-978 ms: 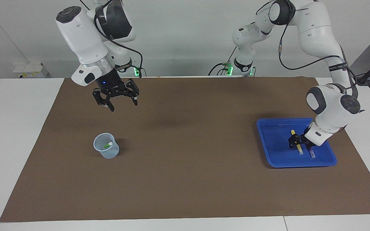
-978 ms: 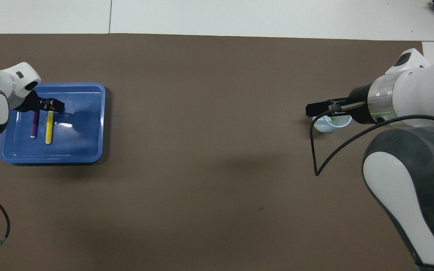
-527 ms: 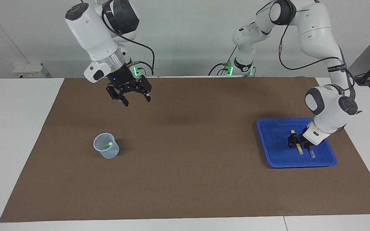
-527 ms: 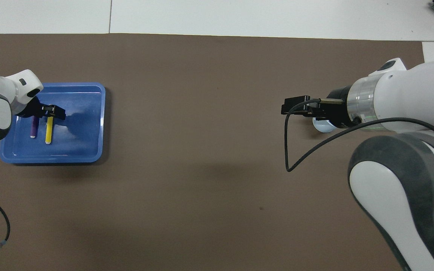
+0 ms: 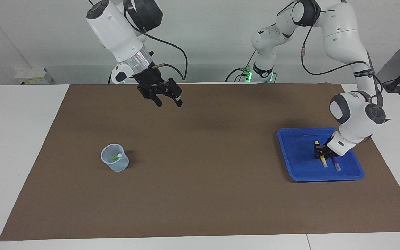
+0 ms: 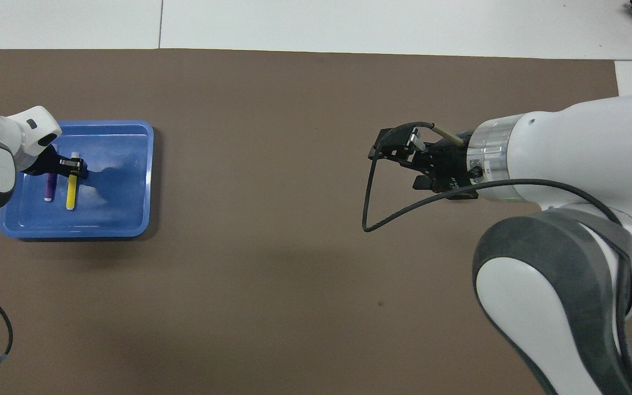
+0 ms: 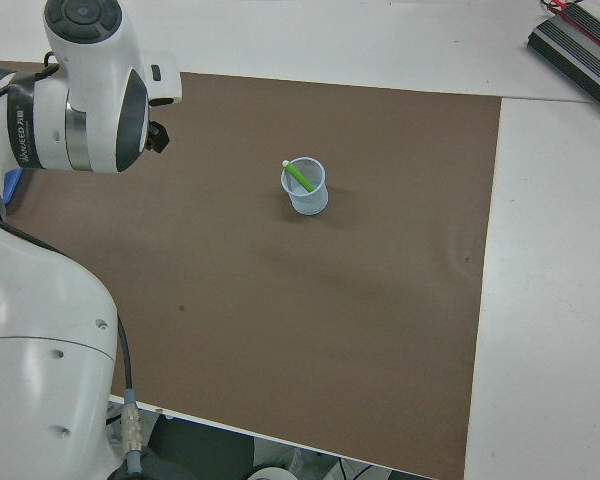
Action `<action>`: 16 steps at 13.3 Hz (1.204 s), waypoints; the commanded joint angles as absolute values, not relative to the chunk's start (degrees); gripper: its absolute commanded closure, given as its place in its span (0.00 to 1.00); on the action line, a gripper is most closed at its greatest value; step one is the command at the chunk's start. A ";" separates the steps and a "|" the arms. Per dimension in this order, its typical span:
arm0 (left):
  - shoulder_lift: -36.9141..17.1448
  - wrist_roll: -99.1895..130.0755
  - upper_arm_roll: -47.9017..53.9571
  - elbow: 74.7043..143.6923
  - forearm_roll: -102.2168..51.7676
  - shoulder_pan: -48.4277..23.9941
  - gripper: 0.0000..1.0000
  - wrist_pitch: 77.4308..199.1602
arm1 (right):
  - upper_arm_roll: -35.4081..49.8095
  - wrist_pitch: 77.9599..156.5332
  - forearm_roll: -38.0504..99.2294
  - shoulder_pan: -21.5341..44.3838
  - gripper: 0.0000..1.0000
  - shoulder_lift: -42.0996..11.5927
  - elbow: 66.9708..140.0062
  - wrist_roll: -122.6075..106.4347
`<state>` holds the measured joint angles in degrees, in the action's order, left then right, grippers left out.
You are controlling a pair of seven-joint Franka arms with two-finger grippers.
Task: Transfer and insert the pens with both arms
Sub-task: 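Grasp the yellow pen with the left gripper while the right gripper withdraws, then lift the yellow pen with the left gripper toward the right gripper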
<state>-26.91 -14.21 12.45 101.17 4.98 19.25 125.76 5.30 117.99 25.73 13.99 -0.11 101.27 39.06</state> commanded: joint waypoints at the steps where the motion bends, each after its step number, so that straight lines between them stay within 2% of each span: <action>1: -25.93 -14.85 13.18 103.62 5.71 20.39 1.00 126.39 | 5.36 120.49 29.27 14.50 0.00 0.09 102.21 42.97; 4: -25.84 -14.77 13.27 103.19 5.71 20.22 1.00 125.34 | 5.36 120.41 29.27 14.50 0.00 0.17 102.39 42.98; 8: -26.37 -14.33 13.18 95.81 2.56 19.60 1.00 115.59 | 5.36 120.59 29.44 15.47 0.00 0.79 103.45 43.76; 12: -25.84 -13.63 13.27 95.54 -2.63 19.43 1.00 114.00 | 5.36 120.85 29.71 15.73 0.00 0.79 103.45 46.41; 16: -23.82 -1.09 13.71 96.06 -4.90 18.11 1.00 109.44 | 5.36 122.07 31.98 15.73 0.00 0.79 103.62 48.51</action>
